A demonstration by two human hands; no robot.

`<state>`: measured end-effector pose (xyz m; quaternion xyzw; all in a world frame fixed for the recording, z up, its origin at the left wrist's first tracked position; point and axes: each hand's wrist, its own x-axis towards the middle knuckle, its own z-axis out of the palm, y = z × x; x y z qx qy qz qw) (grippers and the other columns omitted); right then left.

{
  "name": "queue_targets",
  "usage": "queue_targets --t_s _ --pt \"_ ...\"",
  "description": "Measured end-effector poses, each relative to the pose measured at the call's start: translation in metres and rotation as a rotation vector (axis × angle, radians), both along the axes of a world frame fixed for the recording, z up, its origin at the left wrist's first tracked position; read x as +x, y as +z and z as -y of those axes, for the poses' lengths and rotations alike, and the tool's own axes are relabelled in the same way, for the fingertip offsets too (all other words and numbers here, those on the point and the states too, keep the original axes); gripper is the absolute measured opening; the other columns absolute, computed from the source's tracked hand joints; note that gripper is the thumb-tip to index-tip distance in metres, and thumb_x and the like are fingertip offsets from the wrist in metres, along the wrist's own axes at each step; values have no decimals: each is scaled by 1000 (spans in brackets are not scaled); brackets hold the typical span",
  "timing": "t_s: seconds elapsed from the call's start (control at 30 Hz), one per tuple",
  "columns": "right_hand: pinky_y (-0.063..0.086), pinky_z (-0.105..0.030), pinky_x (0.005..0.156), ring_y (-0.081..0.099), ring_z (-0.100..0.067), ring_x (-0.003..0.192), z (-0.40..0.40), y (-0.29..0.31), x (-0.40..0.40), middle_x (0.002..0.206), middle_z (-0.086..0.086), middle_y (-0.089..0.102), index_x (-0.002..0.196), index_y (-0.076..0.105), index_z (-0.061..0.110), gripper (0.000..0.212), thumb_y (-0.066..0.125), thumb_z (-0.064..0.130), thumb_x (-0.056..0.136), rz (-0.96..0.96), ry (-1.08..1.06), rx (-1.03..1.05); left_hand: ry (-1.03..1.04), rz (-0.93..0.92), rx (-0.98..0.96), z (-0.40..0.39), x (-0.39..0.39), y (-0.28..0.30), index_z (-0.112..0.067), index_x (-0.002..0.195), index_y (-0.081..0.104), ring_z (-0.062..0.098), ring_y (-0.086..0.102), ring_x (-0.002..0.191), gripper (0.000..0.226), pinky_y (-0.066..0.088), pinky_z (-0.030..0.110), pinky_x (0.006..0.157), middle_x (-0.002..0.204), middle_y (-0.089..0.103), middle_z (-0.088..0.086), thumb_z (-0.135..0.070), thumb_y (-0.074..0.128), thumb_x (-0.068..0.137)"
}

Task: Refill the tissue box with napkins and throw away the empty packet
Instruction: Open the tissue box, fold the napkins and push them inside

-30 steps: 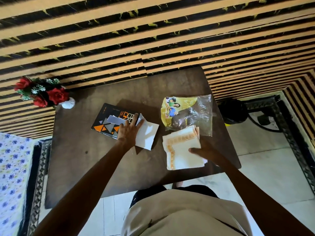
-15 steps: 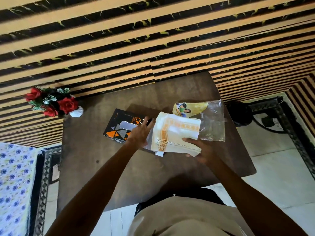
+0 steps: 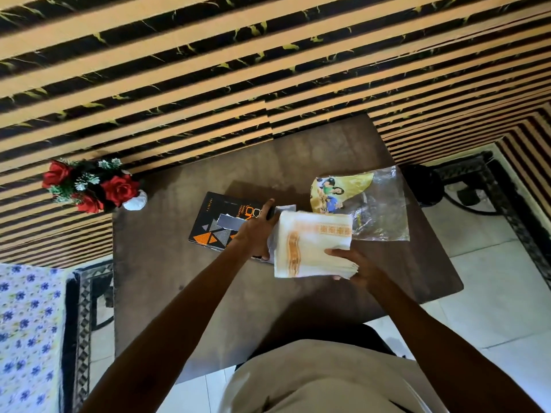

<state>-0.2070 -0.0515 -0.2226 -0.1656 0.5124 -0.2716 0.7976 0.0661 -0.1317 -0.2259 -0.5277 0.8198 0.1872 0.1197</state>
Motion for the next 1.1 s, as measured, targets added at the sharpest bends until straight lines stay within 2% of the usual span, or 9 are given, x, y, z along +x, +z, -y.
queue_targets --t_s 0.1,0.3,0.4,0.6,0.73,0.83,0.9,1.0,1.1 --pt "59 -27 50 74 -14 63 7 -11 17 77 -8 76 89 76 10 76 103 28 21 105 -210 3 10 -83 28 -4 4 2 -20 153 12 40 56 122 136 53 48 97 162 -6 10 -38 94 46" --pt "61 -38 55 76 -22 82 4 -24 36 109 -14 69 125 55 13 37 63 4 91 -134 -83 -58 -2 -93 44 -6 3 5 -8 153 8 40 41 135 144 43 45 109 161 -12 13 -37 95 42" --pt "62 -42 58 73 -29 94 4 -31 41 112 -14 70 128 54 14 41 65 4 91 -251 -7 -101 10 -106 76 -6 4 4 -9 153 6 38 32 141 144 40 44 111 161 -19 9 -37 95 44" --pt "56 -41 88 63 -32 114 22 -45 48 120 -9 68 124 61 13 54 79 8 73 -470 4 -96 16 -146 208 1 6 14 -16 154 0 35 9 149 140 25 42 117 160 -23 10 -37 93 52" --pt "55 -36 86 64 -31 113 33 -51 58 121 -9 69 125 61 17 76 83 31 54 -661 -21 -42 233 -369 302 -1 6 28 -25 148 23 33 19 145 100 32 43 113 160 -6 3 -45 81 70" --pt "53 -33 80 62 -33 113 38 -42 63 121 -9 66 127 59 19 70 82 38 64 -758 -20 -7 325 -442 146 -13 9 25 -19 122 50 33 50 122 52 51 37 96 145 20 7 -39 74 80" --pt "57 -39 85 66 -31 107 39 -44 59 116 -9 70 121 64 19 75 83 51 55 -676 -48 3 286 -364 29 -25 9 20 -20 107 58 30 53 115 35 55 35 88 140 28 8 -33 75 80" --pt "59 -52 86 70 -32 98 37 -62 51 110 -11 73 113 67 20 84 87 60 42 -587 -141 45 242 -222 -4 -37 3 16 -24 112 62 31 40 129 41 57 40 88 149 25 5 -22 78 74" --pt "59 -49 85 68 -33 102 36 -55 53 116 -14 68 120 62 16 67 86 45 65 -596 -242 95 238 -130 -24 -41 -3 18 -25 124 58 30 35 132 53 57 43 89 153 22 5 -25 78 75"
